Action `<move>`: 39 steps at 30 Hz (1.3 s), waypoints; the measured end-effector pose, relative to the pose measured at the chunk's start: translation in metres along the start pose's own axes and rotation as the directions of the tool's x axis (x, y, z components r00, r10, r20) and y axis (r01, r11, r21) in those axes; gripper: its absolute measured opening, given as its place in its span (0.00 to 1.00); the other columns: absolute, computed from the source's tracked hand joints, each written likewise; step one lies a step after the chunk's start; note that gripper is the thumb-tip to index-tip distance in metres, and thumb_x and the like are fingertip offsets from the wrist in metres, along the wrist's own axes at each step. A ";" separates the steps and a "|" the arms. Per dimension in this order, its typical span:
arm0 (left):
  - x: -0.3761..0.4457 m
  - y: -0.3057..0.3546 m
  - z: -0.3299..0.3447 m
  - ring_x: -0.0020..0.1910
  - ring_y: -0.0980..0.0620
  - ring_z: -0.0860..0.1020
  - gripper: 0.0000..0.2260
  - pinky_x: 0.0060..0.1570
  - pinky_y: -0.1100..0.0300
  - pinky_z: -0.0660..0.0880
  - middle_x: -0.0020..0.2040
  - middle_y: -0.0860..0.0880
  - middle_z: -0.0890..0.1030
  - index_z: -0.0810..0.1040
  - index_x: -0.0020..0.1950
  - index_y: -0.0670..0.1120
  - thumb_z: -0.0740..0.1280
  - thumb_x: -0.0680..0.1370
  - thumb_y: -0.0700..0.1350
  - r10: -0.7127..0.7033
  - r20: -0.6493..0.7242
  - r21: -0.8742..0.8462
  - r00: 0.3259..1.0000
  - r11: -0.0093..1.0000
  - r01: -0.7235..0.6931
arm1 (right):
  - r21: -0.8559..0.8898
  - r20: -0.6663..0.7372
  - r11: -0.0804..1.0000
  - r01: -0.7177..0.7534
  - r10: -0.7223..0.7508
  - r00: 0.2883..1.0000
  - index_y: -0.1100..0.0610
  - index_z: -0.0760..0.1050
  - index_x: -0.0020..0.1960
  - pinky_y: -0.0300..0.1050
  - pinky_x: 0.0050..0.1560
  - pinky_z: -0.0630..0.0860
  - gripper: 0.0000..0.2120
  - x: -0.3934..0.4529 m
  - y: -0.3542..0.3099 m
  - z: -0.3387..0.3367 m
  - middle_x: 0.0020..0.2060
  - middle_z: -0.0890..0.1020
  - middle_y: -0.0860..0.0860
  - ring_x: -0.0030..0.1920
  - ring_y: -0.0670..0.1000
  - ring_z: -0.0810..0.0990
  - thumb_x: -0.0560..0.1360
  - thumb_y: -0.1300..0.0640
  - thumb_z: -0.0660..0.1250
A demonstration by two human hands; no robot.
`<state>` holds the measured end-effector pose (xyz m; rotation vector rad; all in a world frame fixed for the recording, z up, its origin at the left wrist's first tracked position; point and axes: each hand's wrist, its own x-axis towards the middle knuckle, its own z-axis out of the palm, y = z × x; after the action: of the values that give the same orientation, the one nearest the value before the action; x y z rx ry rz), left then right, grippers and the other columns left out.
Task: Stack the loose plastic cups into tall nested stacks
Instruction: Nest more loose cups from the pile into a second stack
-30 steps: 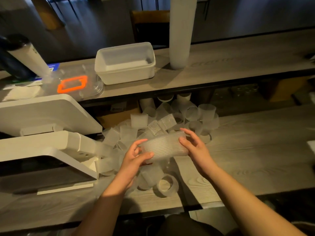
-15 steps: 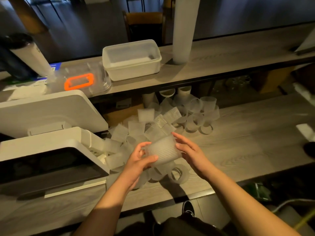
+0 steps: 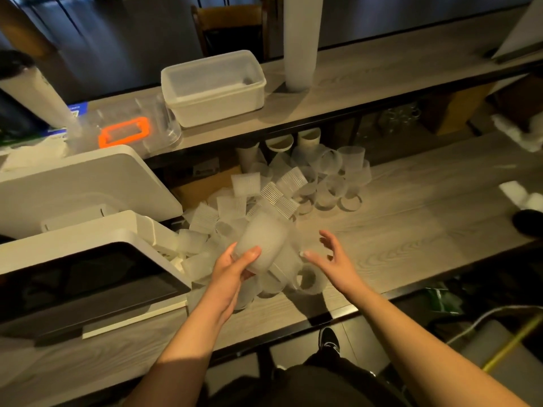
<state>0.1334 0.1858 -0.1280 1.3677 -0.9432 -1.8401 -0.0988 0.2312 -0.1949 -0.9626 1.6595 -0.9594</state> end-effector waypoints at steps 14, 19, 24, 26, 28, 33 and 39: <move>-0.011 -0.002 -0.017 0.57 0.49 0.82 0.25 0.53 0.55 0.78 0.56 0.48 0.84 0.75 0.66 0.48 0.76 0.70 0.48 0.001 -0.035 -0.011 0.999 1.000 -0.001 | -0.657 0.222 0.729 0.194 -0.059 0.973 0.53 0.62 0.73 0.51 0.63 0.74 0.43 0.013 0.065 0.018 0.68 0.70 0.51 0.65 0.53 0.72 0.65 0.47 0.78; -0.011 -0.004 -0.022 0.58 0.49 0.82 0.28 0.55 0.53 0.78 0.58 0.47 0.83 0.74 0.67 0.48 0.75 0.68 0.49 0.016 -0.031 -0.002 0.999 1.000 -0.016 | -0.648 0.122 0.751 0.127 -0.063 0.991 0.55 0.63 0.72 0.48 0.57 0.76 0.40 0.012 0.073 0.005 0.65 0.72 0.52 0.61 0.52 0.74 0.66 0.49 0.77; -0.010 -0.007 -0.023 0.58 0.49 0.81 0.37 0.56 0.53 0.78 0.58 0.47 0.83 0.74 0.67 0.49 0.78 0.60 0.55 0.019 -0.016 0.026 1.000 0.999 -0.018 | -0.488 -0.056 0.873 0.001 -0.033 0.998 0.58 0.65 0.71 0.47 0.58 0.75 0.38 0.013 0.074 -0.018 0.63 0.73 0.53 0.61 0.53 0.75 0.66 0.54 0.79; -0.009 -0.008 -0.022 0.57 0.49 0.82 0.36 0.55 0.53 0.78 0.58 0.48 0.83 0.74 0.67 0.49 0.79 0.61 0.55 0.017 -0.009 0.039 1.000 0.999 -0.017 | -0.340 -0.135 0.938 -0.060 0.014 0.991 0.58 0.65 0.70 0.49 0.59 0.75 0.37 0.013 0.071 -0.027 0.61 0.74 0.53 0.62 0.54 0.75 0.67 0.58 0.79; -0.007 -0.008 -0.021 0.57 0.49 0.82 0.34 0.54 0.54 0.78 0.58 0.47 0.83 0.75 0.66 0.50 0.79 0.62 0.54 0.015 -0.013 0.056 1.000 0.998 -0.015 | -0.158 -0.195 0.984 -0.084 0.052 0.979 0.57 0.66 0.69 0.49 0.56 0.78 0.34 0.012 0.063 -0.036 0.59 0.74 0.53 0.61 0.55 0.76 0.68 0.60 0.79; -0.003 -0.004 -0.018 0.58 0.47 0.80 0.36 0.56 0.50 0.79 0.59 0.48 0.81 0.76 0.64 0.55 0.80 0.57 0.58 0.053 -0.029 0.176 0.998 0.983 -0.047 | 0.226 -0.199 0.972 -0.056 0.102 0.975 0.56 0.68 0.66 0.36 0.50 0.76 0.28 0.008 0.028 -0.053 0.60 0.77 0.54 0.57 0.50 0.78 0.70 0.62 0.77; -0.005 0.005 -0.007 0.58 0.53 0.77 0.35 0.51 0.55 0.78 0.60 0.54 0.76 0.75 0.61 0.59 0.79 0.54 0.58 0.099 0.051 0.297 0.994 0.949 -0.110 | 0.618 0.091 0.783 -0.070 0.017 0.996 0.59 0.73 0.64 0.53 0.58 0.80 0.37 0.001 -0.020 -0.056 0.57 0.83 0.56 0.61 0.57 0.81 0.59 0.54 0.83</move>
<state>0.1423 0.1860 -0.1223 1.4335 -1.3313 -1.6960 -0.1497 0.2313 -0.1634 -0.4950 1.1563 -1.3056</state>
